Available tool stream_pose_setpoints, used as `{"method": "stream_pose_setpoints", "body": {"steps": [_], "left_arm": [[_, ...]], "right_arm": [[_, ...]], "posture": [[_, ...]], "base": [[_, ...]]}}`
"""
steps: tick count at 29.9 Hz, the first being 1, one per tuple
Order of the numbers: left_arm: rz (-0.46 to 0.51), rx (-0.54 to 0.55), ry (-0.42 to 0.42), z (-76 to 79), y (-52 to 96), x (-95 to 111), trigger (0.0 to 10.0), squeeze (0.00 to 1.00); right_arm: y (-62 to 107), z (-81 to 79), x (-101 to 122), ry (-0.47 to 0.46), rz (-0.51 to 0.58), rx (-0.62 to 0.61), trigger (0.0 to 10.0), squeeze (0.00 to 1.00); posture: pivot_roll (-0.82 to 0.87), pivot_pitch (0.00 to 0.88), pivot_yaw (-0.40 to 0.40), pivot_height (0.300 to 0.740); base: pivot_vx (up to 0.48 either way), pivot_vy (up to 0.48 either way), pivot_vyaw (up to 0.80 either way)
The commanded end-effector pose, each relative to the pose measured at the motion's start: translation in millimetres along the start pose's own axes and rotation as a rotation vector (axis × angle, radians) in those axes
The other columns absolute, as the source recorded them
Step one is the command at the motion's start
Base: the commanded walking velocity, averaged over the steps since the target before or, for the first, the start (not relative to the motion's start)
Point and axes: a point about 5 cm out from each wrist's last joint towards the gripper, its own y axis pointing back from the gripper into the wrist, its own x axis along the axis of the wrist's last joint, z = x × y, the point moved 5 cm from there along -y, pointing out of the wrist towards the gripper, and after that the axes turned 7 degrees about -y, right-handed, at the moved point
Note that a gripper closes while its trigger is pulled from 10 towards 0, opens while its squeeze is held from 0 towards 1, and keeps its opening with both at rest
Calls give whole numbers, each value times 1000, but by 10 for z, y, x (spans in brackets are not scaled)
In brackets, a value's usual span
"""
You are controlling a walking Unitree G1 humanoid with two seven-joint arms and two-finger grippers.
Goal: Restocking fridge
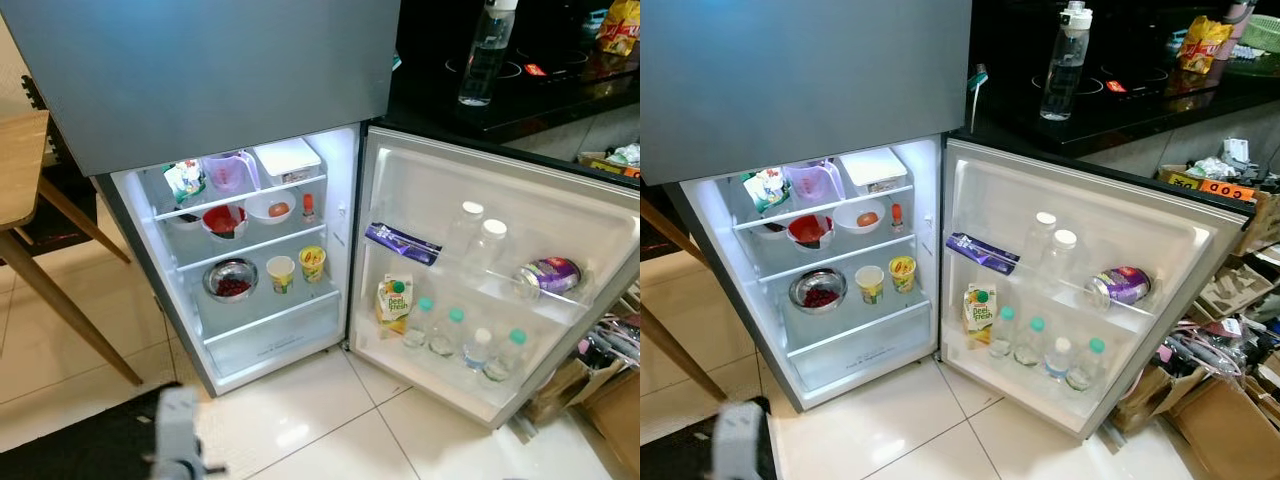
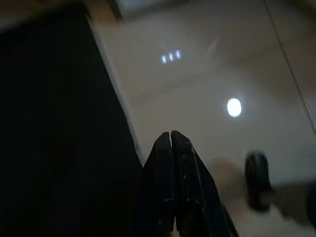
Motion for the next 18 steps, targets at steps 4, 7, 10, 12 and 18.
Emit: {"method": "stream_pose_setpoints", "body": {"steps": [4,7,10,12,18], "left_arm": [[-106,-31,-95,135,47,-312,10000,0],[-134,-34,-92,151,72,-413,10000,0],[-141,-32,-83,141,83,-445,10000,0],[-139,-36,-82,141,85,-449,10000,0],[-142,-68,-92,172,90,-461,10000,0]], "right_arm": [[-11,-45,-26,21,-21,3,10000,0],[-16,-70,-24,24,-21,7,10000,0],[-18,-81,-34,37,-28,9,10000,0],[-18,-83,-38,40,-30,10,10000,0],[-17,-89,-34,48,-30,18,10000,0]], "posture": [[-115,0,16,740],[-107,0,11,740],[-103,0,9,740],[-104,0,12,740],[-106,0,17,740]], "base": [[0,0,-753],[0,0,-756],[0,0,-756],[0,0,-756],[0,0,-756]]}}
